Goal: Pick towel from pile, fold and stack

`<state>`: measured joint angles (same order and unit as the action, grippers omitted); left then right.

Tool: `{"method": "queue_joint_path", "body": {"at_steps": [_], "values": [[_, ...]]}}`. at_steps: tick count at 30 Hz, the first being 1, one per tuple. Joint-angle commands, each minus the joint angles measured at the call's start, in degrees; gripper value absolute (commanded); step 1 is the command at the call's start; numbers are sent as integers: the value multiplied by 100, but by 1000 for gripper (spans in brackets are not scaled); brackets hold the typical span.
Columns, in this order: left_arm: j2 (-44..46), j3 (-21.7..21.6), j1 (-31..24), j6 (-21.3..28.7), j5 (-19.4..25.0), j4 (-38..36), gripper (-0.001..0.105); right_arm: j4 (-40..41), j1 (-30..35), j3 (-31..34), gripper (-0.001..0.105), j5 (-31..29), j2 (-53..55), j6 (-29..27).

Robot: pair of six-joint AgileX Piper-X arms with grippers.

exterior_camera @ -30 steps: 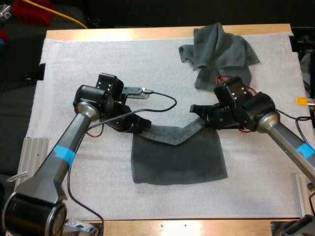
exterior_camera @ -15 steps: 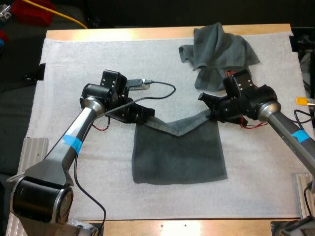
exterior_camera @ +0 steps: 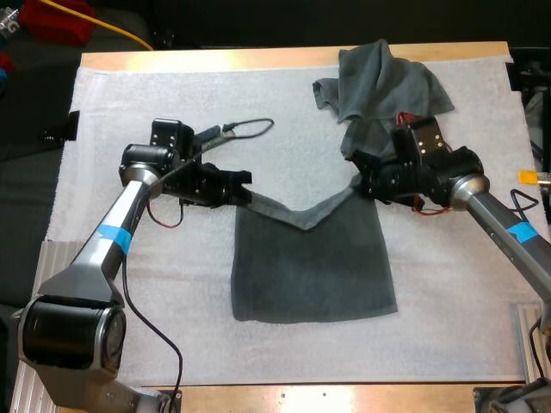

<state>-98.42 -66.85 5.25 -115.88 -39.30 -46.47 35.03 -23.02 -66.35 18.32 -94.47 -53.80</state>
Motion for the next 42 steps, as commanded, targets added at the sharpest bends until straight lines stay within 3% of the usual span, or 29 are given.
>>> {"method": "queue_joint_path", "body": {"at_steps": [1,3,6,8,13,20,25,32,42], "values": [[19,-17,-54,-159,-284,160,31,-208,15,-15,44,170,22,7],[19,-17,-114,-258,-397,240,48,-413,15,-15,51,244,22,7],[19,-17,-188,-262,-596,310,66,-561,15,-15,54,251,22,7],[19,-17,-229,-262,-694,336,70,-585,15,-15,54,251,22,7],[29,-17,-326,-262,-975,344,69,-589,15,-15,54,251,41,-159],[316,-17,-345,-73,-954,259,65,-445,1,-15,54,265,248,-540],[574,-17,-345,492,-905,-263,57,-23,1,-15,54,162,496,-827],[970,-17,-345,1321,-243,-1308,57,828,-124,-15,54,-150,893,-1432],[1918,386,-345,1598,56,-1846,57,1670,-690,-15,54,-494,1505,-1973]]}}
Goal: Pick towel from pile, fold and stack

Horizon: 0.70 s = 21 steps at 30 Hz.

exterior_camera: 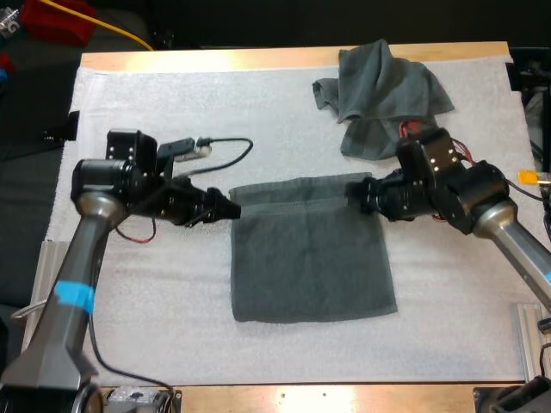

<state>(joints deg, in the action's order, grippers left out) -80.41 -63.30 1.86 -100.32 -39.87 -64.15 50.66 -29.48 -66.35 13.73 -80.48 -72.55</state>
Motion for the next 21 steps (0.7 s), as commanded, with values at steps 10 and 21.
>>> {"method": "queue_joint_path", "body": {"at_steps": [10,21], "values": [[1630,961,-7,41,188,-293,57,1117,-756,-15,54,-768,690,-218],[3412,1931,-7,-131,188,-797,57,2211,-1332,-15,54,-1650,1588,-187]]}}
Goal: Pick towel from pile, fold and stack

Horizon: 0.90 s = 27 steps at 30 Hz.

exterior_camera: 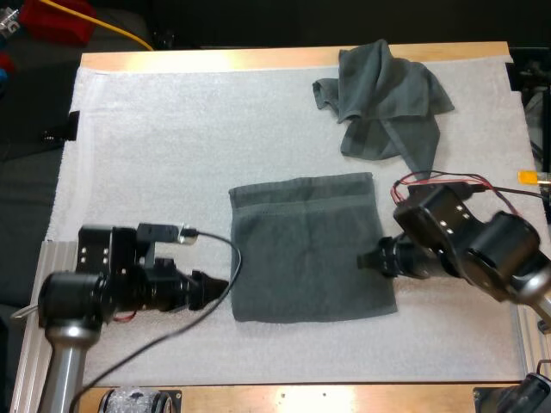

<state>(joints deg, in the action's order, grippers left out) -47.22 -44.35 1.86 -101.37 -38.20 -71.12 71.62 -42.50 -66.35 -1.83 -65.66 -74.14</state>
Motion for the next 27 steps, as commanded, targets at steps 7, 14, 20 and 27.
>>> {"method": "queue_joint_path", "body": {"at_steps": [7,14,20,27], "values": [[750,219,-7,-27,77,-547,57,388,-186,-15,54,-101,709,157],[1174,219,-7,-27,409,-891,57,766,-186,0,54,-126,1177,230],[1246,219,-7,-27,410,-921,57,791,-175,495,54,-300,1576,288],[1246,219,-7,-27,410,-922,57,434,-170,1458,54,-589,1885,291]]}}
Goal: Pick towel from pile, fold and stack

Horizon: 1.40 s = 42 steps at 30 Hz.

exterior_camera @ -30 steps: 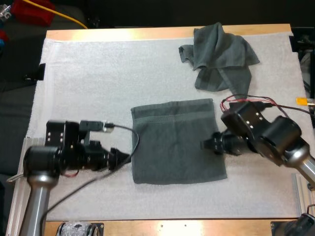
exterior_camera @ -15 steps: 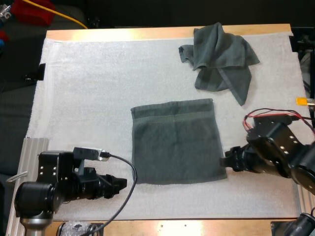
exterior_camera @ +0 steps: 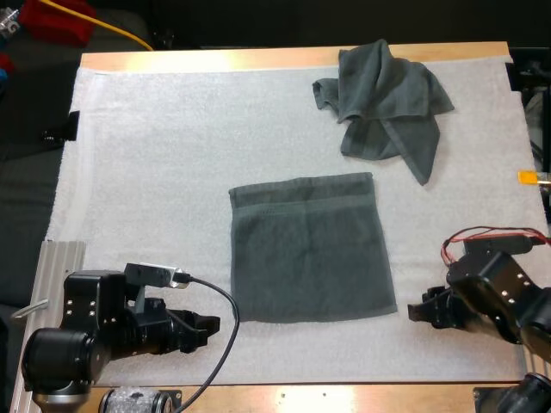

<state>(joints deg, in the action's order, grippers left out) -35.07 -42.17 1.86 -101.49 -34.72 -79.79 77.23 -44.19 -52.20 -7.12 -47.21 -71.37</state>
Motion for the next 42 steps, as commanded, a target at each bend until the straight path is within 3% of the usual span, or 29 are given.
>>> {"method": "queue_joint_path", "body": {"at_steps": [1,10,16,33,42], "values": [[31,1,-7,-14,62,-55,57,-191,0,132,54,-60,42,14],[31,1,-7,-14,62,-55,57,-1077,0,1082,54,56,27,251],[31,1,-7,-14,62,-55,57,-1713,62,1724,54,508,27,408],[31,1,-7,-14,62,-55,57,-3821,2060,3118,54,3098,27,506],[22,1,-7,-14,62,-55,57,-5000,2238,3977,54,3571,12,1231]]}}
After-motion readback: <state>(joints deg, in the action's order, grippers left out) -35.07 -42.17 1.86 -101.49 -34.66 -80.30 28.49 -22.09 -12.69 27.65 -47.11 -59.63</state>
